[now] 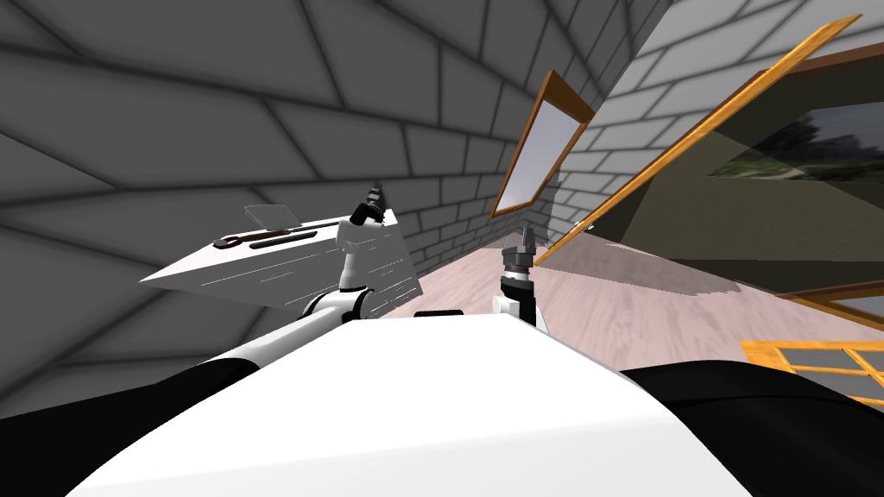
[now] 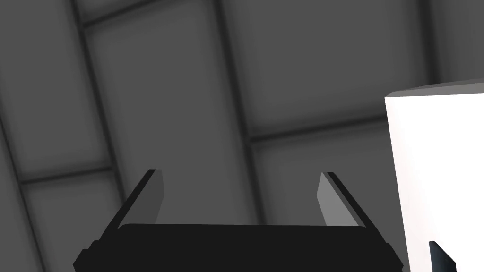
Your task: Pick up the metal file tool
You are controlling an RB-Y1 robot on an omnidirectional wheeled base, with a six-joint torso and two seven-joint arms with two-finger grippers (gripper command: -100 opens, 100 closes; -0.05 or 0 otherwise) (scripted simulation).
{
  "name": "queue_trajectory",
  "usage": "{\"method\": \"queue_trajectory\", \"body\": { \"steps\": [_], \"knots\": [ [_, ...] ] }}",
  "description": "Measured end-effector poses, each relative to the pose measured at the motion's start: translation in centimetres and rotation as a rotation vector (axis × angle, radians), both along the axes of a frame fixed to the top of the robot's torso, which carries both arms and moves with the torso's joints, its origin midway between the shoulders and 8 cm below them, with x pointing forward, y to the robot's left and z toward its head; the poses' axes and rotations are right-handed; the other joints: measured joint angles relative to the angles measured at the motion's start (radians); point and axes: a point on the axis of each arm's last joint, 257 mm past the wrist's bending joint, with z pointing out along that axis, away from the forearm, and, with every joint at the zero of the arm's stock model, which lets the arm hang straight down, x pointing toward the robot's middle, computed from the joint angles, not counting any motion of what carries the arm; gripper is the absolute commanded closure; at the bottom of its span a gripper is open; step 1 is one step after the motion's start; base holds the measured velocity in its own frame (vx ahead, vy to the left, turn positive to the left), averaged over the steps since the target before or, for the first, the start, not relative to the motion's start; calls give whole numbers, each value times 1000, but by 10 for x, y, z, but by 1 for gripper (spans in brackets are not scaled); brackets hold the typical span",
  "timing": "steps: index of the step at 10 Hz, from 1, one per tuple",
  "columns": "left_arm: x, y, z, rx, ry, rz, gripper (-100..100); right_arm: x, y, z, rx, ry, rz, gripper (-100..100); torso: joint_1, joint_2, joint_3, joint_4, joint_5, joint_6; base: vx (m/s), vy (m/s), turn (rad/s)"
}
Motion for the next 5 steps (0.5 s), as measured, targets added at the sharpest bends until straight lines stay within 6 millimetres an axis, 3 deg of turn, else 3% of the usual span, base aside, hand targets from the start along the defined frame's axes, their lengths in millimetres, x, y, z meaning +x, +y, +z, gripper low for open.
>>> {"method": "queue_trajectory", "body": {
  "steps": [5],
  "knots": [
    [26,14,2,-54,105,46,-100,0,0,0,0,0,0,0,1,0,0,0,0,0,-8,7,-3]
  ]
}}
